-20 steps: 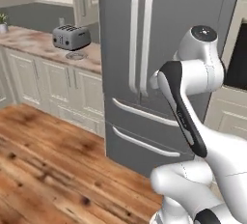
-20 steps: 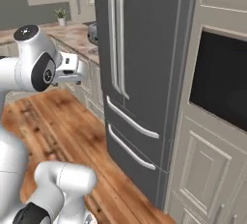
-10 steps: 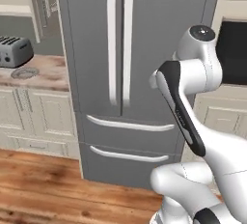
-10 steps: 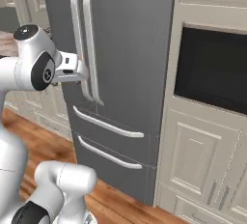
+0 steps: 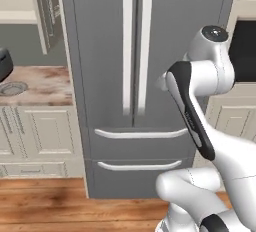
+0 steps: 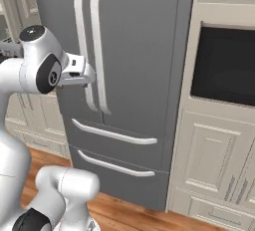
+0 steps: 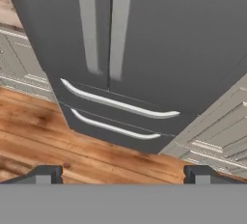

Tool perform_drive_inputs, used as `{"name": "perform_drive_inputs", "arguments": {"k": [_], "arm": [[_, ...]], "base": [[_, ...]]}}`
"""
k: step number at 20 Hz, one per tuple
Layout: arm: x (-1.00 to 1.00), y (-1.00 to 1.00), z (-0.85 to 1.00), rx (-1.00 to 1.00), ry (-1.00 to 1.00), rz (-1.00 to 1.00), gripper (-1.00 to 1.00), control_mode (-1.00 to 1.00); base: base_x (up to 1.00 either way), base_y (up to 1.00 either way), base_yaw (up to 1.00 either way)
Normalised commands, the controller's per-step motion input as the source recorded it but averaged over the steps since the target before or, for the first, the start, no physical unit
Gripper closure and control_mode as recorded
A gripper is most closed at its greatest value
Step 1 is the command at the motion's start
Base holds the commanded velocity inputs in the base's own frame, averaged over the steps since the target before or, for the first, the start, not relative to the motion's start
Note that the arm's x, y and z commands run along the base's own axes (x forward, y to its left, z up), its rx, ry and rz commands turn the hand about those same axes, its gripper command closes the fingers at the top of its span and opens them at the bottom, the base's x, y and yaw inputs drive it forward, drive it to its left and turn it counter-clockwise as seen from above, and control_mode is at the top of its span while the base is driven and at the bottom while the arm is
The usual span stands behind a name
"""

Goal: Move the hot dog bun to the plate on the dining table and place the condiment next to that plate. Then navigate to the fridge and take the sausage and place it on the plate as well.

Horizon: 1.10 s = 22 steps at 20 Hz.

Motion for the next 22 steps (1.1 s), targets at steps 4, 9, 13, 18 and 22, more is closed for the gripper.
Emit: {"name": "perform_drive_inputs", "arguments": {"k": [4,9,13,18,22], "arm": [[0.00,0.00,0.00,0.00,0.00,0.00,-1.00,1.00],[0.00,0.00,0.00,0.00,0.00,0.00,-1.00,1.00],[0.00,0.00,0.00,0.00,0.00,0.00,-1.00,1.00],[0.00,0.00,0.00,0.00,0.00,0.00,-1.00,1.00],[0.37,0.05,0.00,0.03,0.04,-0.14,-1.00,-1.00]], "base": [[0.28,0.74,-0.22],[0.39,0.36,-0.20],[0.52,0.00,-0.26],[0.33,0.01,-0.22],[0.03,0.03,-0.05]]}}
